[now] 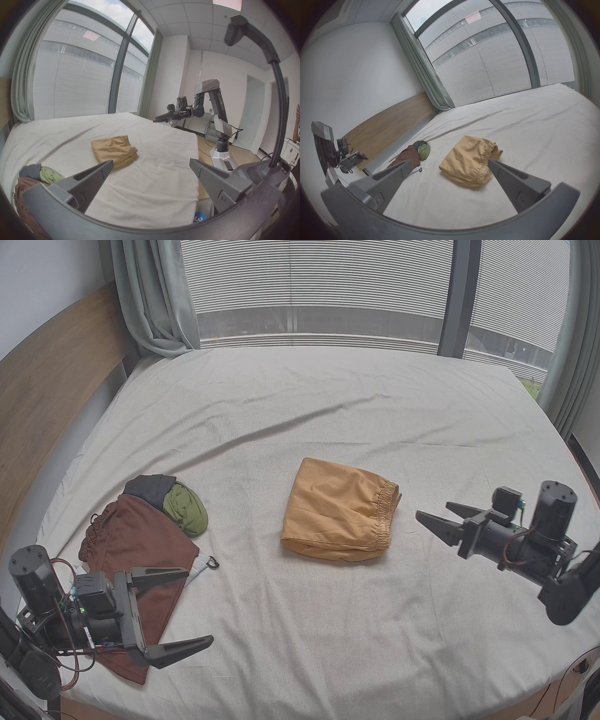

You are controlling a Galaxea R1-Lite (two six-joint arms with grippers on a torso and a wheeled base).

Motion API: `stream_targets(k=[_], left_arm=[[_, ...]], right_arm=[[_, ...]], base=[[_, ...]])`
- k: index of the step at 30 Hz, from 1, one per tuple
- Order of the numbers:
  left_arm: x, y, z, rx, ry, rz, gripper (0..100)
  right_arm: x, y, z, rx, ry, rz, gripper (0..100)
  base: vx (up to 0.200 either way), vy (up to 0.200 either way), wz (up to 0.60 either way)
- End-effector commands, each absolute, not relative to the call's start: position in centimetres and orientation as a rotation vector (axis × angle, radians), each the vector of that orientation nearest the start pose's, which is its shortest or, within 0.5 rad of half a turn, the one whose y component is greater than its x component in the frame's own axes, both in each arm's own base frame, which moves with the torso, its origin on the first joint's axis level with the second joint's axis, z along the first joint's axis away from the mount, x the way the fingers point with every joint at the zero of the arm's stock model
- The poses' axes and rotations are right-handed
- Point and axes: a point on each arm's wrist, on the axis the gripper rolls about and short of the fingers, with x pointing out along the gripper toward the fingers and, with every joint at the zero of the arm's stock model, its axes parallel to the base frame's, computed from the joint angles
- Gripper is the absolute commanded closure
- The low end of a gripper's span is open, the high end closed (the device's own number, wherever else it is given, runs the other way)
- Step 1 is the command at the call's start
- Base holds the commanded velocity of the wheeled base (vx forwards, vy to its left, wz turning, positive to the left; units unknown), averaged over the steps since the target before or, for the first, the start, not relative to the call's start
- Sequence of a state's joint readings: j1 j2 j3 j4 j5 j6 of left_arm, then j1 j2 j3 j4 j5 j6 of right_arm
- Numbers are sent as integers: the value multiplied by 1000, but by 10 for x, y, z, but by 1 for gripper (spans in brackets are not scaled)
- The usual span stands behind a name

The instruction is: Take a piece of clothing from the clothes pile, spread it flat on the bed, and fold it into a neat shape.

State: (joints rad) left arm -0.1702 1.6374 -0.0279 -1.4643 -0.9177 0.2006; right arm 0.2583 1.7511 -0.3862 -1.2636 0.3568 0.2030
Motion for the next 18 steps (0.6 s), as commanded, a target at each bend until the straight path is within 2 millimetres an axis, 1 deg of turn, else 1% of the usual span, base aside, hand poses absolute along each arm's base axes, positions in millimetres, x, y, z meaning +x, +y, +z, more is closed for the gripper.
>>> stream_targets(k=[1,3,8,9,10,12,13,14,15,16,17,18], left_arm=[[146,-43,132,173,-91,-1113,0],[139,-41,137,183,-116,-1114,0],[127,-39,144,196,-143,-1107,0],[126,-39,144,197,-146,-1107,0],[119,-38,147,199,-152,-1106,0],[112,-37,149,202,-160,-1104,0],[112,-37,149,202,-160,-1104,0],[102,-35,150,202,-161,-1105,0],[97,-34,150,201,-158,-1105,0],[91,-33,151,201,-158,-1105,0],[90,-33,151,200,-159,-1105,0],[75,-31,150,197,-159,-1107,0]], right_arm=[[203,48,152,157,41,541,0],[189,39,156,149,-6,513,0],[162,35,155,144,-27,519,0],[160,35,156,142,-30,521,0],[153,33,158,140,-49,516,0],[145,31,161,136,-76,515,0],[145,31,161,136,-76,515,0],[134,29,164,131,-112,514,0],[127,27,165,129,-131,509,0],[122,25,165,126,-142,503,0],[120,25,165,125,-144,503,0],[108,22,167,114,-180,489,0]], base=[[0,0,0],[0,0,0],[0,0,0],[0,0,0],[0,0,0],[0,0,0],[0,0,0],[0,0,0],[0,0,0],[0,0,0],[0,0,0],[0,0,0]])
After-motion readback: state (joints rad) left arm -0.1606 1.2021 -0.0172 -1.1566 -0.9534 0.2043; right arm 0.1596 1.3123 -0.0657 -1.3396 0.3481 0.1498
